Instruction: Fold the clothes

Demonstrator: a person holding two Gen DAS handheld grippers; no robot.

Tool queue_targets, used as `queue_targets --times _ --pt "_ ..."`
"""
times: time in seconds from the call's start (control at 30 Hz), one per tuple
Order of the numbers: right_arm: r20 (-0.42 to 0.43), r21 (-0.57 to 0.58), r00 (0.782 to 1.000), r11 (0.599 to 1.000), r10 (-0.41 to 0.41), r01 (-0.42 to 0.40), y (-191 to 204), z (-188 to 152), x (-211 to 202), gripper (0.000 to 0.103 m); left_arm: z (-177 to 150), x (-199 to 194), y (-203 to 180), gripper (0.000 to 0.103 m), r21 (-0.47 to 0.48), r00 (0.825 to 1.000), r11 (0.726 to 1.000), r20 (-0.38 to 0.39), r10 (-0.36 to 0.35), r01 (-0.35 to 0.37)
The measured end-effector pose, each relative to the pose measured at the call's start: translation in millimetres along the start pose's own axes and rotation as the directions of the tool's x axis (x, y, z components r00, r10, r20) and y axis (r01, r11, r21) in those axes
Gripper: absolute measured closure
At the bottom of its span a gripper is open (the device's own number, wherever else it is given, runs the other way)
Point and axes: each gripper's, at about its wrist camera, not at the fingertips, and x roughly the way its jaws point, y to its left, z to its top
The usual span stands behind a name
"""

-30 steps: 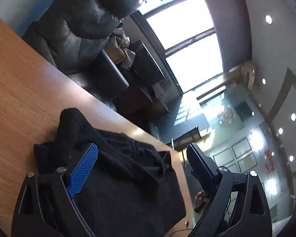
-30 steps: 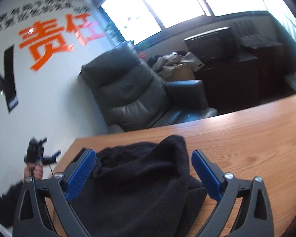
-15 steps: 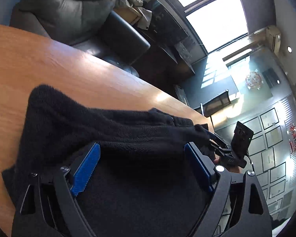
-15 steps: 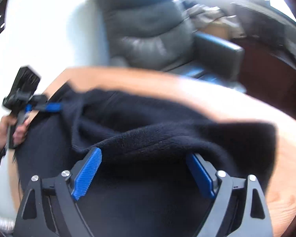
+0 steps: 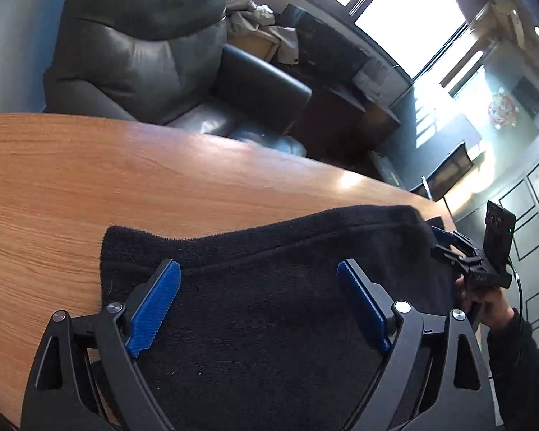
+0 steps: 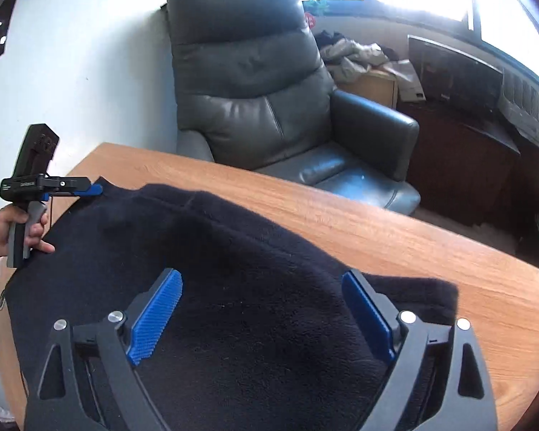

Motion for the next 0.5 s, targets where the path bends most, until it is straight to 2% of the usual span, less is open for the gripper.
queue_targets --times 0.07,0.13,0.17,0.23,0.27,0.33,0.4,0.43,0.5 --pt "-0.043 0.152 0.997 0.985 -0.071 0.077 -37.1 -11.6 9.4 0.009 -7.5 1.6 0.3 0.013 0.034 1.000 0.999 -0.003 0.027 -0.027" --pt "-0.029 0.261 0.991 0.956 -0.132 0.135 -69.8 -27.8 -2.7 0.009 -12.4 -1.5 -4.6 0.013 0.071 1.000 0.997 0.005 0.031 -0.031" --pt "-0.026 0.278 0.980 0.940 -0.197 0.196 -79.3 -33.5 -12.1 0.009 -14.1 -3.7 -7.3 0.013 0.083 0.999 0.996 0.011 0.035 -0.036" --pt "-0.048 0.294 0.930 0.885 -0.364 0.362 -99.4 -46.7 -32.8 0.009 -16.5 -13.1 -14.5 0.013 0.093 1.000 0.996 0.024 -0.003 0.001" --pt "-0.051 0.318 0.923 0.870 -0.381 0.377 -106.4 -55.9 -45.2 0.009 -20.8 -21.5 -25.5 0.013 0.119 0.999 0.993 0.027 -0.030 0.027" --pt "-0.026 0.345 0.929 0.869 -0.370 0.356 -107.6 -70.4 -70.7 0.010 -29.2 -38.3 -47.6 0.013 0.170 0.996 0.982 0.032 -0.086 0.079" --pt "0.054 0.285 0.946 0.913 -0.319 0.292 -78.8 -75.7 -96.5 0.009 -40.5 -55.0 -71.5 0.012 0.222 0.988 0.965 0.032 -0.154 0.143" --pt "0.090 0.249 0.960 0.940 -0.264 0.235 -61.1 -77.9 -106.0 0.009 -48.1 -58.1 -83.1 0.011 0.244 0.984 0.956 0.026 -0.174 0.162" --pt "0.120 0.152 0.985 0.983 -0.122 0.103 -18.3 -83.8 -110.1 0.008 -60.2 -49.6 -98.7 0.011 0.250 0.987 0.955 -0.017 -0.159 0.158"
